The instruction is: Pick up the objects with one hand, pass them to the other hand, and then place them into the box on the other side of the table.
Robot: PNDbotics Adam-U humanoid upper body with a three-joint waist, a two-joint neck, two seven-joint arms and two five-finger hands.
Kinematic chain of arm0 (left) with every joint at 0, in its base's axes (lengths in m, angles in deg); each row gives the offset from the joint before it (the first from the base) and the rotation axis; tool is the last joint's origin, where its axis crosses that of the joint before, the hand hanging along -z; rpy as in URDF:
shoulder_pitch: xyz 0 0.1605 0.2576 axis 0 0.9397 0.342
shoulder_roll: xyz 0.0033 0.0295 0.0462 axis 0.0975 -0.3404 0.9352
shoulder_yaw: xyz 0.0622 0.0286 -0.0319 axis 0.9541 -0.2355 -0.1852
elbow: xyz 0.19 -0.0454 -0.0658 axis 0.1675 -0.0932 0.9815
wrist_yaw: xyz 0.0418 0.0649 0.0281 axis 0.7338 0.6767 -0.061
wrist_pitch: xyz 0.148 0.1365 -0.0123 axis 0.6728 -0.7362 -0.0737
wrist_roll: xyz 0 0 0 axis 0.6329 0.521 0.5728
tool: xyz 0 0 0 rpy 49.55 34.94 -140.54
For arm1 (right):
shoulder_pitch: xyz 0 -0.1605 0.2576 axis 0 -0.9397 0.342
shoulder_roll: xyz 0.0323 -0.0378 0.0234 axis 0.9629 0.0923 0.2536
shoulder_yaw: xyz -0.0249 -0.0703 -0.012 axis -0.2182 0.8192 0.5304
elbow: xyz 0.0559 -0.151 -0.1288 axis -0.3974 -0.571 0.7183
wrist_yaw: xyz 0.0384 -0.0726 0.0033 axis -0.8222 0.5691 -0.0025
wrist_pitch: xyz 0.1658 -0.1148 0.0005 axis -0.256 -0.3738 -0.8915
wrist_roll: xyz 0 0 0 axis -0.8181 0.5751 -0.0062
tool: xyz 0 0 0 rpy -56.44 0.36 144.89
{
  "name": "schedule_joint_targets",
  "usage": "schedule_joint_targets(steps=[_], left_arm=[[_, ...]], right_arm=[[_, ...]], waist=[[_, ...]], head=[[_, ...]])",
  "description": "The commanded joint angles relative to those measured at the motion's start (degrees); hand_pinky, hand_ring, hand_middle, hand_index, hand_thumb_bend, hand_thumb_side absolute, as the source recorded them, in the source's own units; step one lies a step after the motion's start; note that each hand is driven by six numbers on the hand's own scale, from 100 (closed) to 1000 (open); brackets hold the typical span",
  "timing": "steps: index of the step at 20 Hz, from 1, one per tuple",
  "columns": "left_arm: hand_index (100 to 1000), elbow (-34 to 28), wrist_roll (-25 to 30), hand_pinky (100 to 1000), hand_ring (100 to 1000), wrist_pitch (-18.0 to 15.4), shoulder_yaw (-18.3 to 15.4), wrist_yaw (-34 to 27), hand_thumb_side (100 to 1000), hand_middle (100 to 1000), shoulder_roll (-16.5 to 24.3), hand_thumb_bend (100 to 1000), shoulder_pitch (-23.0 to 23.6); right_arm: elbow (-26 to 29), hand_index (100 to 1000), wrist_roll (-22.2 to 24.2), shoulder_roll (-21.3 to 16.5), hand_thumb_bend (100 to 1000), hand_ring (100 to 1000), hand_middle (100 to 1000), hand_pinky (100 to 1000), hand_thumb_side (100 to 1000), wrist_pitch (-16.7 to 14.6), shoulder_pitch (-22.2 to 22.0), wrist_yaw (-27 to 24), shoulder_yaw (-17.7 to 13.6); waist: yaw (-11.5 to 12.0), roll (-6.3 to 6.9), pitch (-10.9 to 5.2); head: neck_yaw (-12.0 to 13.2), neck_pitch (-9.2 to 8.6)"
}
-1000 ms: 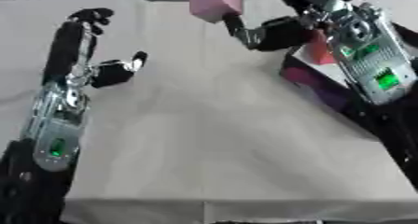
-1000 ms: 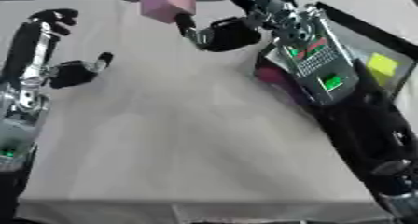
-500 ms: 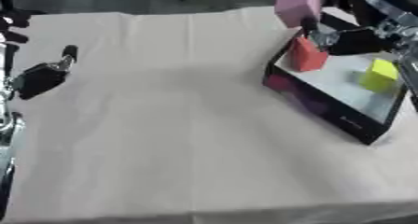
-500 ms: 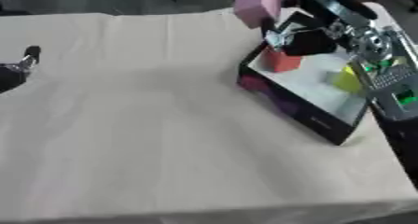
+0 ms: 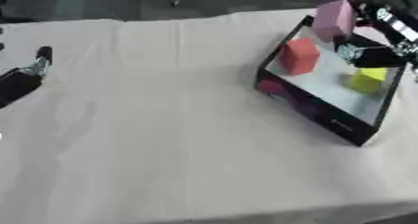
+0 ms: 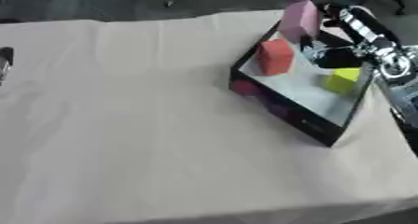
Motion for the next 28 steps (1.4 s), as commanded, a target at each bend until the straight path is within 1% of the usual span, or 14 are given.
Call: schedule_joint_targets(steps=[1,2,3,4,6,7,8,10,11,15,21,26,27,28], left_arm=[[841,-0.51,-0.72,722,691,-0.19,-0.61,-0.74,270,722,1.69,421,-0.64],[841,-0.50,-0.76,722,691,-0.21,-0.60,-0.78,270,722,1.69,421,-0.64],[839,-0.50,-0.80,722,690,-0.22,-0.63,-0.80,269,721,1.70,416,-0.65],[840,-0.70,-1.07,722,691,-0.18,-0.91,-0.84,269,721,1.66,417,-0.69],[840,-0.99,-1.46,722,691,-0.05,-1.08,-0.98,269,721,1.50,417,-0.64],[840,-1.05,-1.55,721,691,-0.01,-1.07,-1.03,268,722,1.46,418,-0.63],[840,-1.08,-1.58,721,691,0.03,-1.05,-1.05,268,722,1.44,418,-0.63],[840,-1.06,-1.56,721,691,0.09,-1.01,-1.04,267,722,1.41,419,-0.61],[840,-1.04,-1.53,721,691,0.12,-1.01,-1.02,250,722,1.40,408,-0.58],[838,-0.84,-1.70,721,691,0.31,-1.05,-1.01,260,722,1.17,408,-0.55],[838,-0.82,-1.83,719,691,0.30,-1.02,-1.09,264,722,0.99,412,-0.55],[838,-1.00,-1.88,719,691,0.22,-1.07,-1.15,264,722,0.76,412,-0.48],[830,-1.11,-2.06,706,682,0.23,-1.36,-1.26,268,712,0.65,406,-0.24],[829,-1.40,-2.56,704,681,0.12,-1.90,-1.70,275,712,0.34,404,0.08]], right_arm=[[-0.48,615,-0.31,-2.62,100,914,514,906,100,-1.00,0.54,0.84,-1.13],[-0.56,615,-0.33,-2.63,100,914,514,906,100,-1.07,0.54,0.87,-1.14],[-0.63,740,-0.32,-2.66,100,979,607,963,129,-1.10,0.50,0.91,-1.12],[-1.09,803,0.06,-3.22,100,1000,681,976,138,-1.28,-0.11,1.30,-0.59],[-1.23,826,1.72,-3.89,100,1000,710,982,143,-2.80,-1.53,2.97,-0.39],[-1.37,956,2.67,-3.93,100,1000,853,1000,158,-3.74,-1.81,3.93,-0.48],[-1.62,999,3.70,-3.91,100,1000,917,1000,166,-4.75,-1.93,4.95,-0.46],[-2.55,1000,5.52,-3.76,100,1000,976,1000,206,-6.50,-1.83,6.73,-0.85],[-3.08,1000,6.48,-3.72,100,1000,989,1000,265,-7.11,-1.71,7.56,-1.24],[-3.92,1000,8.75,-3.72,100,1000,1000,1000,333,-7.24,-1.46,9.82,-2.77],[-3.87,1000,8.95,-3.64,100,1000,1000,1000,307,-6.85,-1.44,10.99,-3.03],[-3.03,1000,8.67,-3.53,100,1000,1000,1000,307,-6.58,-1.63,9.92,-3.23],[-2.80,1000,8.43,-3.13,100,1000,992,1000,566,-6.52,-1.24,9.61,-3.64],[-2.04,1000,7.89,-2.26,100,1000,1000,1000,598,-6.88,-0.37,9.05,-4.51]], waist=[[0.02,0.63,-1.77],[0.02,0.63,-1.77],[0.01,0.63,-1.76],[-0.01,0.64,-1.68],[0.10,0.70,-1.70],[0.15,0.71,-1.72],[0.18,0.71,-1.73],[0.20,0.71,-1.76],[0.20,0.70,-1.77],[0.29,0.68,-1.78],[0.33,0.68,-1.78],[0.24,0.69,-1.81],[0.28,0.98,-1.92],[0.42,1.53,-1.91]], head=[[-0.41,-0.85],[-0.42,-0.85],[-0.47,-0.87],[-0.89,-0.91],[-1.30,-0.83],[-1.32,-0.79],[-1.26,-0.76],[-1.03,-0.74],[-0.88,-0.74],[0.05,-1.12],[0.20,-1.11],[0.30,-0.79],[0.76,-0.48],[1.18,-0.29]])
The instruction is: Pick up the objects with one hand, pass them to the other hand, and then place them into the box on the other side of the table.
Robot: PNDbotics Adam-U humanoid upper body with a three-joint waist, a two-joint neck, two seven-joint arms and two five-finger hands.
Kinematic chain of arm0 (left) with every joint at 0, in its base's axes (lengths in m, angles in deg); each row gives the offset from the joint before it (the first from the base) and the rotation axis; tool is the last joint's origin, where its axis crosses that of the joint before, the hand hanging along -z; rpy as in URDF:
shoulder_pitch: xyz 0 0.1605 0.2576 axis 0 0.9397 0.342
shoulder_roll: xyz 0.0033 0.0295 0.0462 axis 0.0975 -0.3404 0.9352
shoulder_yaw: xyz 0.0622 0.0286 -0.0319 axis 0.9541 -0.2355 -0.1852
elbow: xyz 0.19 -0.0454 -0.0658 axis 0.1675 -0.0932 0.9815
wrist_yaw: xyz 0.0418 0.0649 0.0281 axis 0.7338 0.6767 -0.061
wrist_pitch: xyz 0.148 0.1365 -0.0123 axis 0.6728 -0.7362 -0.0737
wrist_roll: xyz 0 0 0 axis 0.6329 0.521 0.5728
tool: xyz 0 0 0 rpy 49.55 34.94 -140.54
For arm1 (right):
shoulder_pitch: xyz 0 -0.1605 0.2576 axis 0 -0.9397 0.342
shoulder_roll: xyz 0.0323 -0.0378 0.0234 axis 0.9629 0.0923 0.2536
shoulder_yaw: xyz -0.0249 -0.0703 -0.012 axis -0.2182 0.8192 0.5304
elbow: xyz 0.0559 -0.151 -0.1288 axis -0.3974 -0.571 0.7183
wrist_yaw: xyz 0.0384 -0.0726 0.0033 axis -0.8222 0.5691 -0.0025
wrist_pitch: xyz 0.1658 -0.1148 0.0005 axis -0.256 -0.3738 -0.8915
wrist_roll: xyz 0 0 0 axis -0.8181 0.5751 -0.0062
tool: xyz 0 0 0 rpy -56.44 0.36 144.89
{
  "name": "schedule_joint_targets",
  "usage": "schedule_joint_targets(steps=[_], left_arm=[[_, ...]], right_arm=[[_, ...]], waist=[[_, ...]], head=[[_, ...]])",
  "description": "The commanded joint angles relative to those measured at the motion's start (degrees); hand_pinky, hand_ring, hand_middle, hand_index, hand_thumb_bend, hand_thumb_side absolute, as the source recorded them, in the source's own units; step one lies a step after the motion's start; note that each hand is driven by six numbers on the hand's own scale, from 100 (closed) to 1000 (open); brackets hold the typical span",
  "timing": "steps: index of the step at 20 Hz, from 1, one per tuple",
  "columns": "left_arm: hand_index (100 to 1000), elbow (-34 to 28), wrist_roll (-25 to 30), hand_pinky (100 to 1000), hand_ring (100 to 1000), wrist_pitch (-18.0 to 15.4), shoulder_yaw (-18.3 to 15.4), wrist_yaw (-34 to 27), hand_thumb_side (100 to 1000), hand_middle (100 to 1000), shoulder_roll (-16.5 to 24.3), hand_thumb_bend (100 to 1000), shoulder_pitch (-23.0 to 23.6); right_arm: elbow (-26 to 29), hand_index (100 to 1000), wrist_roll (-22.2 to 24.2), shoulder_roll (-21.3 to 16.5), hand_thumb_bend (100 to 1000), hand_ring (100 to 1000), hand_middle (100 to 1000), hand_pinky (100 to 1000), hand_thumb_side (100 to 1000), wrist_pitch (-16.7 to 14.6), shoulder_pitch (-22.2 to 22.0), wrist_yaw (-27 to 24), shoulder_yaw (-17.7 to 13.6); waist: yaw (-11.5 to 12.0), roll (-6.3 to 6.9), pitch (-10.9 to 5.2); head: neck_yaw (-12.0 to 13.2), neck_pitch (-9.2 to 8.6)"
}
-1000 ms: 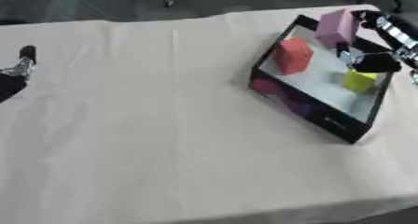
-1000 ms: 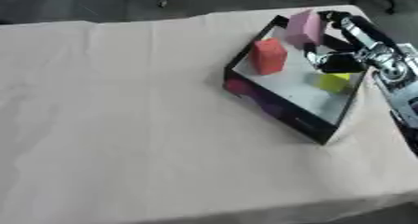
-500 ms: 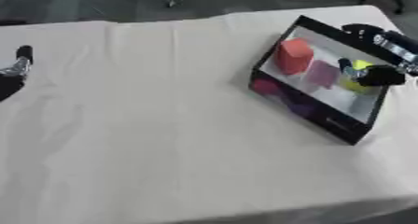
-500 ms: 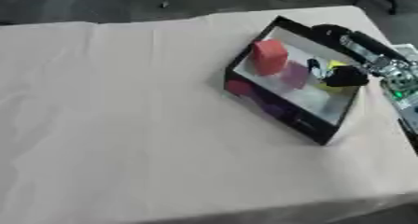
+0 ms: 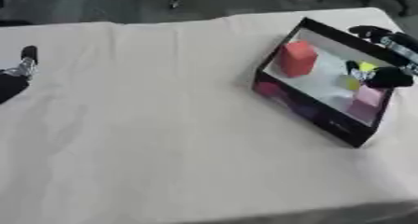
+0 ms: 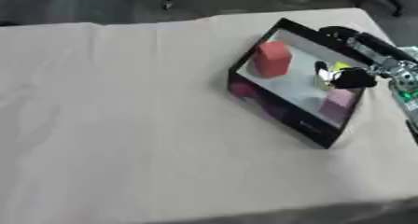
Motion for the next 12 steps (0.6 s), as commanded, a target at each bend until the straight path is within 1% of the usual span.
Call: schedule_joint_targets(steps=[1,3,5,6,7,8,10,12], left_arm=[[828,-1.57,-1.34,704,682,-0.30,-1.59,-1.24,280,715,0.29,403,0.02],[840,-1.78,-2.46,712,697,-0.91,-2.13,-2.88,316,736,0.32,407,0.40],[854,-1.70,-3.26,719,710,-1.90,-2.66,-4.69,362,752,0.48,408,1.04],[862,-1.61,-3.60,721,717,-2.56,-2.94,-5.65,386,761,0.61,413,1.42],[882,-1.59,-3.94,730,737,-3.27,-3.25,-6.53,465,787,0.66,408,1.84],[892,-1.64,-4.22,731,742,-4.04,-3.56,-7.38,508,798,0.59,405,2.36],[894,-1.42,-4.63,731,742,-5.63,-3.96,-9.06,518,800,0.62,404,3.08],[894,-0.80,-5.07,731,742,-7.03,-4.09,-10.96,518,800,0.92,404,3.27]], right_arm=[[2.98,1000,-1.44,0.24,100,1000,1000,1000,607,-0.59,2.27,-1.64,-3.05],[5.68,1000,-3.12,2.98,100,1000,1000,1000,595,-1.38,1.80,-3.34,-5.73],[8.62,1000,-4.94,5.93,100,1000,1000,1000,582,-1.95,0.48,-5.16,-6.73],[10.18,1000,-5.90,7.50,100,1000,1000,1000,573,-1.82,-0.22,-6.12,-6.64],[11.62,1000,-6.78,8.93,100,1000,1000,1000,557,-1.37,-0.91,-7.01,-6.45],[13.00,1000,-7.63,10.31,100,1000,1000,1000,565,-0.74,-1.58,-7.85,-6.16],[15.62,1000,-9.31,12.76,100,1000,1000,1000,565,0.69,-2.67,-9.53,-5.22],[17.41,1000,-11.21,13.39,100,1000,1000,1000,565,1.88,-3.39,-11.43,-4.29]], waist=[[0.21,1.36,-1.79],[0.45,1.44,-1.62],[0.57,1.34,-1.59],[0.56,1.27,-1.62],[0.55,1.19,-1.65],[0.55,1.12,-1.67],[0.51,0.97,-1.71],[0.50,0.90,-1.72]], head=[[1.05,0.11],[1.48,0.04],[2.08,0.08],[2.35,0.10],[2.55,0.13],[2.65,0.15],[2.79,0.18],[2.83,0.18]])
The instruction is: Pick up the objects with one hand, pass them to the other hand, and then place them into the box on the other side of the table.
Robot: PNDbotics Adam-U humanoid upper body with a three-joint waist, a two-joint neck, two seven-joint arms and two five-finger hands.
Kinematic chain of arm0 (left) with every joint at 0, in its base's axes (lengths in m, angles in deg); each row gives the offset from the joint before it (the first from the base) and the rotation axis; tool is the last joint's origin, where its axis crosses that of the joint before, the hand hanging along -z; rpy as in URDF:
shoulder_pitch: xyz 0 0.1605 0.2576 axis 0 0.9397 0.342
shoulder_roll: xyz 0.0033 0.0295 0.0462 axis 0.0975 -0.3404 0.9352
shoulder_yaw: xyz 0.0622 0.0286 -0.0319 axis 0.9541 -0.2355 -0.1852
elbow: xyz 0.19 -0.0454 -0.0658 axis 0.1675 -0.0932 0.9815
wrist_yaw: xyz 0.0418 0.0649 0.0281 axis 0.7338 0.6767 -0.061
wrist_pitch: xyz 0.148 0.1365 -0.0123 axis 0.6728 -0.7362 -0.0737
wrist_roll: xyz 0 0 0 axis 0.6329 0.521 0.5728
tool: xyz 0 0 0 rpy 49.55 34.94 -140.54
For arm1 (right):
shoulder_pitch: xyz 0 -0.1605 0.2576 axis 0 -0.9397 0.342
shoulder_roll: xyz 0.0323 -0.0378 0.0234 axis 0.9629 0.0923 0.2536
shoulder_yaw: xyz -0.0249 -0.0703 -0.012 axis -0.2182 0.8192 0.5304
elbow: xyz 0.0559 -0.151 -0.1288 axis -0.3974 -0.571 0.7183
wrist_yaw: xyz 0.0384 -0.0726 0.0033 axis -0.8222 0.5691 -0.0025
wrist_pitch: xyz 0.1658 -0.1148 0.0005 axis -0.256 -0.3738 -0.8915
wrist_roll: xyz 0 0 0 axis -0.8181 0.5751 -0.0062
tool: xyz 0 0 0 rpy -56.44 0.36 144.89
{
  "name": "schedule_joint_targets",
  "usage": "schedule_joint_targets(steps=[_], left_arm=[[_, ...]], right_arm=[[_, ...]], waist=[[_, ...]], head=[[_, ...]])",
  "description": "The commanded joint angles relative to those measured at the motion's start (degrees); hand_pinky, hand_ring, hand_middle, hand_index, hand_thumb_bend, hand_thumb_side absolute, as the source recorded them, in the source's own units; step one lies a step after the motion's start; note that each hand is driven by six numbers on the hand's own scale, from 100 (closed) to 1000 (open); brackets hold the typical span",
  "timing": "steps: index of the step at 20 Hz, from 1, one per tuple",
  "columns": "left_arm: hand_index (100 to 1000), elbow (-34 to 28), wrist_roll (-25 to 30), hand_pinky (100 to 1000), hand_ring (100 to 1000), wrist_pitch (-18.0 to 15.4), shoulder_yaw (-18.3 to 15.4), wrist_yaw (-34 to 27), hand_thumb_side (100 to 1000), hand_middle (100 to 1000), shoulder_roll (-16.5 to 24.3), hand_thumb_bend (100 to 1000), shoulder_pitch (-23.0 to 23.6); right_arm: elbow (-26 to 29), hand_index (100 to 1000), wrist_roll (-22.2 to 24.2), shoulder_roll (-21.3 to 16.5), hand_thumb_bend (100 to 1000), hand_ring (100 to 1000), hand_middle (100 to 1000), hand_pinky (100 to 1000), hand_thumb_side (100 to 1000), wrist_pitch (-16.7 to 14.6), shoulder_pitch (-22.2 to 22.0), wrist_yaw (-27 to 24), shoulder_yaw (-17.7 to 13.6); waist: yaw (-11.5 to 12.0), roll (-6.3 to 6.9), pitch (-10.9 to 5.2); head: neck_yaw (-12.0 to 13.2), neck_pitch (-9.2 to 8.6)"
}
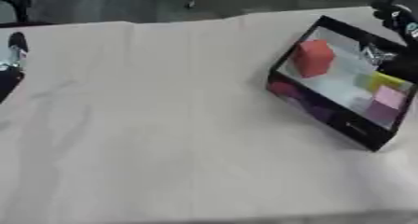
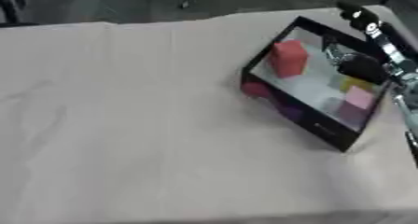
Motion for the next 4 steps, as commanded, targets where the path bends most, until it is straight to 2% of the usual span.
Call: schedule_joint_targets(steps=[1,2,4], left_arm=[[920,0.02,-0.74,730,747,-2.26,-0.87,-3.11,672,819,1.46,365,-0.26],[932,0.36,-0.55,736,755,-3.01,-1.14,-4.08,734,827,0.81,366,0.50],[934,0.31,0.05,739,759,-4.84,-1.49,-6.07,728,829,-0.94,381,2.46]], right_arm=[[3.82,1000,-3.12,0.08,100,1000,1000,1000,579,1.48,-0.25,-3.20,0.84],[4.39,1000,-4.09,0.77,100,1000,1000,1000,589,1.61,-1.06,-4.17,1.41],[5.49,1000,-6.08,1.87,100,1000,1000,1000,586,1.75,-2.50,-6.16,2.57]], waist=[[0.00,-0.41,-1.67],[0.20,-0.45,-1.56],[0.46,-0.48,-1.59]], head=[[0.23,0.06],[0.38,-0.12],[0.52,-0.19]])
